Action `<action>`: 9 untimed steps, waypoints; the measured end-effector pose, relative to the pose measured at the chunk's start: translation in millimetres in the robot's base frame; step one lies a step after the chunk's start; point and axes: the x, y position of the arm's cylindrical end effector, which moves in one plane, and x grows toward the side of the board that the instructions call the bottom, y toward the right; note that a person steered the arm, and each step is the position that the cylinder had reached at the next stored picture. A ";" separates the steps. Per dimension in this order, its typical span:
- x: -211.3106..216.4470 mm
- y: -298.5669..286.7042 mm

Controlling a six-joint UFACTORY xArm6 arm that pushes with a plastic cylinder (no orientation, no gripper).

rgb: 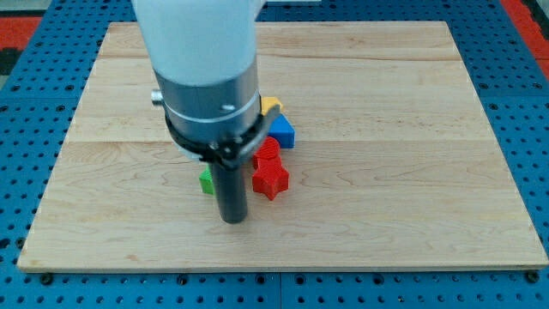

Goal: Push blue triangle and blue cube slightly left

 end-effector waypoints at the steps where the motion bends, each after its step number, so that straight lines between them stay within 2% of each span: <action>1: -12.1 101.9; 2: -45.3 105.1; 3: -76.7 53.5; 4: -82.3 29.1; 5: -74.5 58.8; 6: -75.0 138.3; 7: -134.7 158.7; 8: -168.1 106.7; 9: -165.7 77.9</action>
